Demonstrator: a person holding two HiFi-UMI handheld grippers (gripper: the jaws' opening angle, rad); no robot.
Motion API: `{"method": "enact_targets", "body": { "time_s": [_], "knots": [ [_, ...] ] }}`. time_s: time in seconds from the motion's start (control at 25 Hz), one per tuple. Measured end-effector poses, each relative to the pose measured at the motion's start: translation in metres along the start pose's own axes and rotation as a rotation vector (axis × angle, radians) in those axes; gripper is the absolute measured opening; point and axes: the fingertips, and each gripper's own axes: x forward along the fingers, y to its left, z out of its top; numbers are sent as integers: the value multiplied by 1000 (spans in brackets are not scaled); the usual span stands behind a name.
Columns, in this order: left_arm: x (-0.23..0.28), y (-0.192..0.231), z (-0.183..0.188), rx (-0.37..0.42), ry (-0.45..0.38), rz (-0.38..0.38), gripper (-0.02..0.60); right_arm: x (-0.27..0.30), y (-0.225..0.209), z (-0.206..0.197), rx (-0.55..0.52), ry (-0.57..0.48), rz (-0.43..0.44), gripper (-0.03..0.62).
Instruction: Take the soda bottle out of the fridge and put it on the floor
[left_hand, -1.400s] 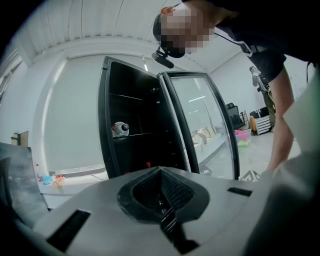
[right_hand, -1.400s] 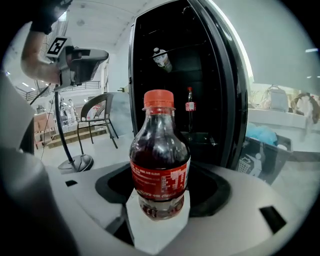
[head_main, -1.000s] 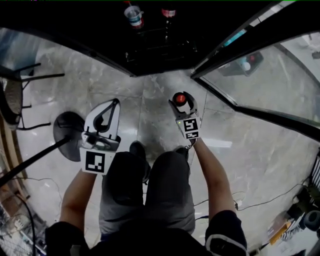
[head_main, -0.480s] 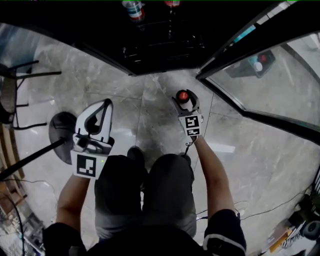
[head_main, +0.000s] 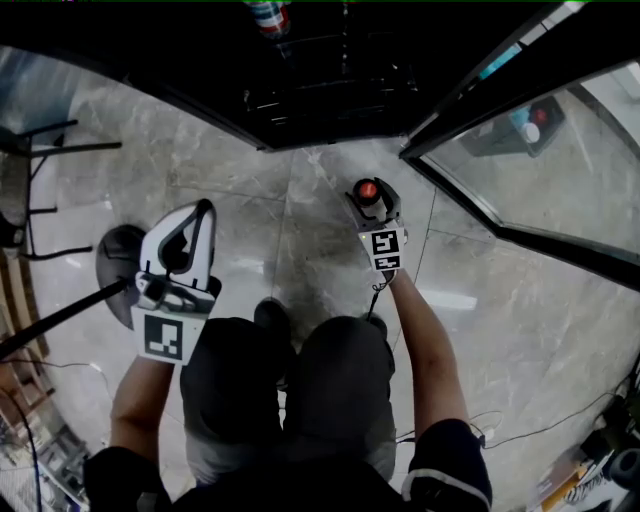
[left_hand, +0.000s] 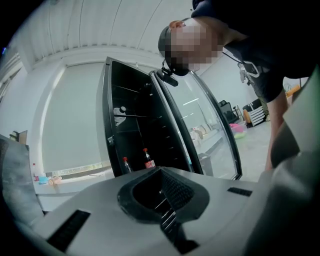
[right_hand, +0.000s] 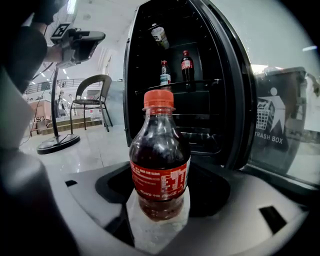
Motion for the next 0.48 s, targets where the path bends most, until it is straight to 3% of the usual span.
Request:
{"method": "enact_targets", "body": {
  "time_s": [0.48],
  "knots": [
    [1,-2,-10,22,-16,-8,23,11,1,-24,10,-14,-20,316]
  ]
}}
